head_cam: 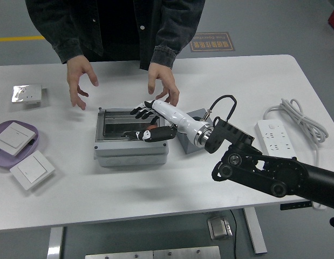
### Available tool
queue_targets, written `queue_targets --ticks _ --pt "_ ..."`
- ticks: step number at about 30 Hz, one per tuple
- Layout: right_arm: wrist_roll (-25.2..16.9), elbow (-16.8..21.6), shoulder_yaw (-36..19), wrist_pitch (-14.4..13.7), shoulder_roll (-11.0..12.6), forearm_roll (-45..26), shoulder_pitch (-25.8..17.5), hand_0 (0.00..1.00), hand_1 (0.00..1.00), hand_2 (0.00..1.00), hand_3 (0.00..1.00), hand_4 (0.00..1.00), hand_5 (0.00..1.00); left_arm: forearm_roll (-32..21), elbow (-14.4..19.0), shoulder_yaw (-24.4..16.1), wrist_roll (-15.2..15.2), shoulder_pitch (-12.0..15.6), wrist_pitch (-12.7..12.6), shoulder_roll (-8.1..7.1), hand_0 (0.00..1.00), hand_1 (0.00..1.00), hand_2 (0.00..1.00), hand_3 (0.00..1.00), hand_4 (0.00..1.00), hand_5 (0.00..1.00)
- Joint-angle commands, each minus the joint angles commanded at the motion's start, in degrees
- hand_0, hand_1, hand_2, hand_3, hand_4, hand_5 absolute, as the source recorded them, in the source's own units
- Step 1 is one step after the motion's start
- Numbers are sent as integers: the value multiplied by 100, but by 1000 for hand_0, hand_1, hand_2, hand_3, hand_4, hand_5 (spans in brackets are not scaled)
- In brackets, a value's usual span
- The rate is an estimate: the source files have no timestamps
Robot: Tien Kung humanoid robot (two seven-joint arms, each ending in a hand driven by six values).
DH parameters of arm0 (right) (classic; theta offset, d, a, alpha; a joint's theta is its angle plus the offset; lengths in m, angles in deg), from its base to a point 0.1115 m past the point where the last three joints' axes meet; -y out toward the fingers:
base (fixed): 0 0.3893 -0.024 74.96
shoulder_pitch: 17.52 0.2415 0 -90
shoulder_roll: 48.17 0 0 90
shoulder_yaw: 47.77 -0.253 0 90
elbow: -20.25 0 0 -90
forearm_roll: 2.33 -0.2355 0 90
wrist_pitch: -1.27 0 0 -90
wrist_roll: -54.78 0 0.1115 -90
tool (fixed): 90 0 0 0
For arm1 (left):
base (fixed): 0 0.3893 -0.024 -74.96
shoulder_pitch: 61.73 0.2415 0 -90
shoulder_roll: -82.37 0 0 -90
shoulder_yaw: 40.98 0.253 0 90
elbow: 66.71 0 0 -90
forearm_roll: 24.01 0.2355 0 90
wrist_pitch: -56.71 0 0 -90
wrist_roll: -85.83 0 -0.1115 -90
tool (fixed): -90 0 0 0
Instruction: Pick up the cylinder from the cube,place it in the box,flap close box
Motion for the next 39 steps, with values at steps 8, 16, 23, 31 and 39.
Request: queue_targets --ticks 8,16,23,31,39 --pt "-40 26 -410 -56 135 46 -242 556 687 670 720 839 454 -32 1 20 -15 11 3 27 616 599 523 613 679 223" --pt "-177 646 -1268 -170 472 222 -838 549 686 662 712 836 457 -64 1 39 -21 29 1 54 616 598 523 612 679 223" --pt "-506 1090 -2297 -251 741 105 -1504 544 682 652 699 830 468 -47 5 36 3 68 1 64 615 596 523 612 679 223" --pt "-747 904 -2958 -248 768 -196 -1707 515 649 637 686 825 481 -8 21 60 6 144 -13 58 616 596 523 612 678 223" --pt "-898 810 -3024 -189 738 -368 -1827 450 622 626 662 817 488 12 30 85 0 162 0 60 616 595 523 613 678 222"
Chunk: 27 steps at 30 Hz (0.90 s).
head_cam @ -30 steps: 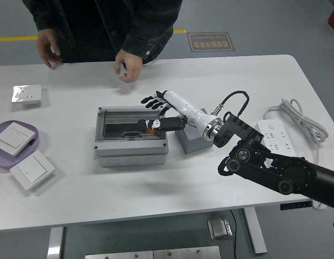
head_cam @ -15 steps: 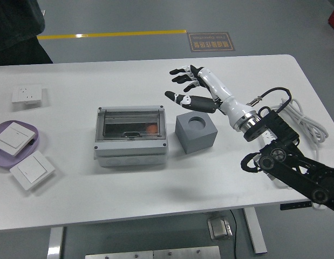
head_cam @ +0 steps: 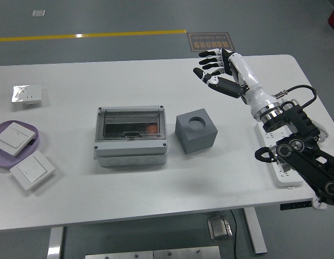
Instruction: Pick up the cylinder from the cube,place it in the box,flap close box
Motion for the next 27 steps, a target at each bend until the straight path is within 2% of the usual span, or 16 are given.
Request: queue_targets --ticks 5,6,12,27 --pt "-281 44 -153 43 11 -279 -165 450 622 626 662 817 488 -37 9 48 -18 43 9 30 616 595 523 613 678 222" --pt "-330 61 -183 36 8 -320 -201 381 615 625 665 810 492 -48 9 55 -21 55 9 38 617 596 524 614 678 221" --pt "-594 123 -330 -69 -24 -555 -454 370 610 623 658 806 504 -115 2 72 -22 123 10 94 617 595 523 614 678 222" --pt "-851 63 -459 -143 -82 -828 -696 361 606 622 645 798 510 -151 -19 69 35 123 -5 95 618 595 525 614 679 222"
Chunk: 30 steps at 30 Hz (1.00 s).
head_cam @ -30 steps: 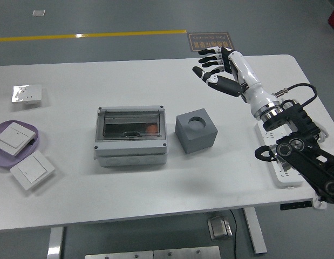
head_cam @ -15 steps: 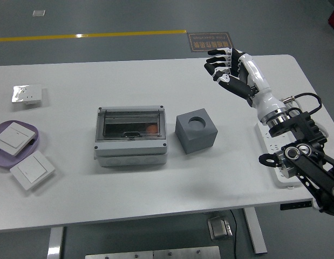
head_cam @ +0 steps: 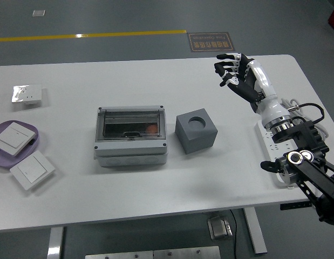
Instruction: Pick up the cylinder from the cube,place it in the box,flap close box
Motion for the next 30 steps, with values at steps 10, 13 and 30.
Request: queue_targets --ticks 10,13,30 --pt "-38 -61 25 -45 -32 -10 -6 383 613 627 644 787 508 40 -6 -36 54 -16 0 19 618 594 530 616 681 223" --pt "-88 -69 36 -66 -37 -41 3 383 613 627 644 787 508 36 -8 -41 62 -18 2 16 618 594 530 616 681 223" --pt "-137 -146 86 -74 -67 -156 83 386 608 622 644 771 505 26 -10 -83 141 -25 13 49 621 596 537 620 685 225"
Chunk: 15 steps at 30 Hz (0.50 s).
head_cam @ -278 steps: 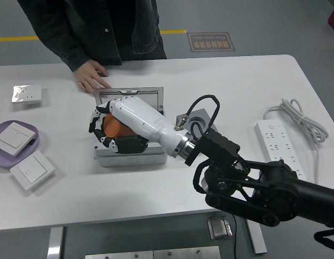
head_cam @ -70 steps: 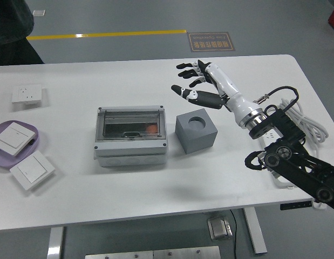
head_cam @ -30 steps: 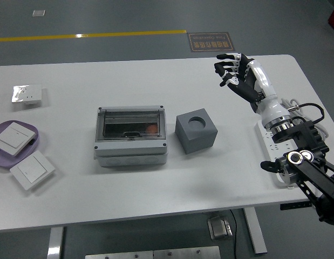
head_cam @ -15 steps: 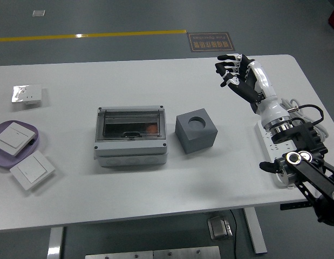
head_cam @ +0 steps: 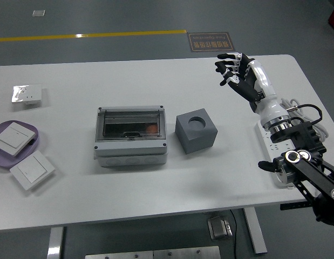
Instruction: Pick up the cylinder from the cube,place it in the box,flap close box
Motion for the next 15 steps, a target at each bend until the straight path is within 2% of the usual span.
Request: queue_targets --ticks 15 --pt "-16 -101 269 -10 -50 -69 227 385 610 619 644 765 502 -18 2 -2 32 -22 10 9 625 600 544 625 689 227"
